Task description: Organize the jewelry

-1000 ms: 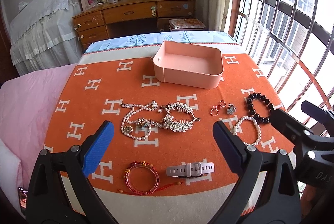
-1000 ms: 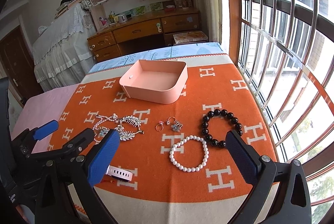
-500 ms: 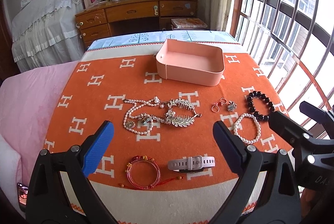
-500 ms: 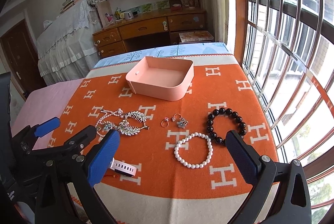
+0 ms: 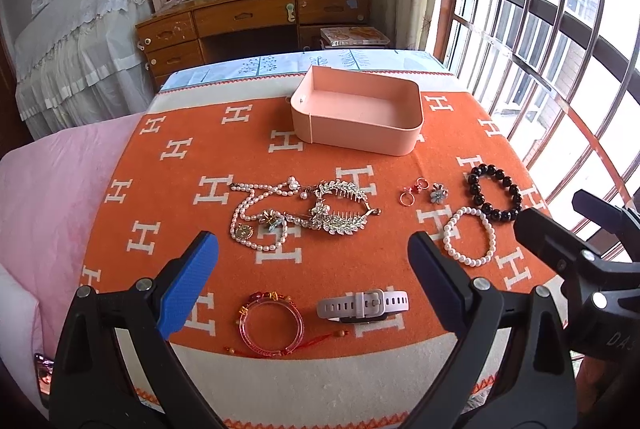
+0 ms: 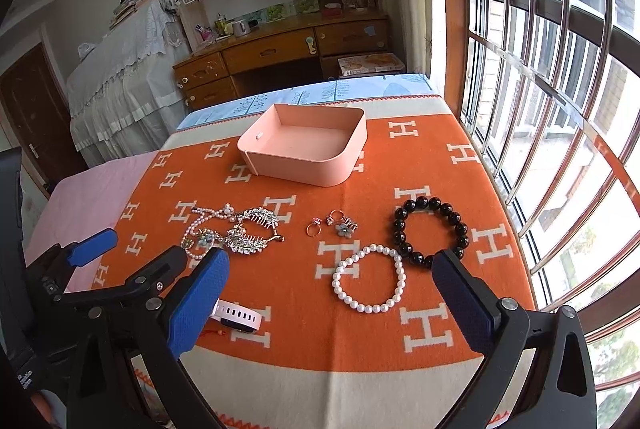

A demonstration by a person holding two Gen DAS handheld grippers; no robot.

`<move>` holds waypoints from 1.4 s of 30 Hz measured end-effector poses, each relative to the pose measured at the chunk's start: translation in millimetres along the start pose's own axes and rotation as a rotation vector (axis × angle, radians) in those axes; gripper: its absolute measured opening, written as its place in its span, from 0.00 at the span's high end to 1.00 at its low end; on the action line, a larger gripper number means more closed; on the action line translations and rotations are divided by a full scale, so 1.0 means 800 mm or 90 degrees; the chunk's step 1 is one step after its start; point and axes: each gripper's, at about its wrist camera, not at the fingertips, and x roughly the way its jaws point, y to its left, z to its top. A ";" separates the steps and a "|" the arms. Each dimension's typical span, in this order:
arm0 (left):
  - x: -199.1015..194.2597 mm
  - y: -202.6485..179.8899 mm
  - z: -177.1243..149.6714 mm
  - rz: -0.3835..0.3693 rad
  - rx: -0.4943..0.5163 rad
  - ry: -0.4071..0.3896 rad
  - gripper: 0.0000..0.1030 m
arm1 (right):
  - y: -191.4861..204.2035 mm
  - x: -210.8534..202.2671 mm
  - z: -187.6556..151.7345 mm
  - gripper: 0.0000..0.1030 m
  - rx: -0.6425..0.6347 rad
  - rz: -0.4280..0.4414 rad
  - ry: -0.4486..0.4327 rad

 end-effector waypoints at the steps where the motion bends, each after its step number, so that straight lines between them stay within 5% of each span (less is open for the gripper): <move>1: 0.001 0.001 0.003 -0.004 0.003 0.003 0.08 | 0.000 0.000 0.001 0.01 -0.002 -0.001 0.001; 10: 0.018 0.029 0.050 -0.059 0.003 0.057 0.09 | -0.010 0.005 0.041 0.01 0.004 0.028 0.015; 17: 0.045 0.055 0.094 -0.024 0.019 0.069 0.11 | -0.039 0.014 0.097 0.02 0.030 0.045 0.027; 24: 0.083 0.052 0.105 -0.045 0.029 0.101 0.12 | -0.075 0.075 0.118 0.28 0.042 0.004 0.116; 32: 0.113 -0.033 0.086 -0.115 0.124 0.123 0.13 | -0.119 0.179 0.089 0.60 0.058 -0.042 0.232; 36: 0.140 -0.076 0.071 -0.157 0.159 0.180 0.35 | -0.125 0.212 0.075 0.61 0.041 -0.044 0.245; 42: 0.173 -0.119 0.049 -0.192 0.174 0.235 0.46 | -0.114 0.221 0.068 0.72 -0.011 -0.063 0.233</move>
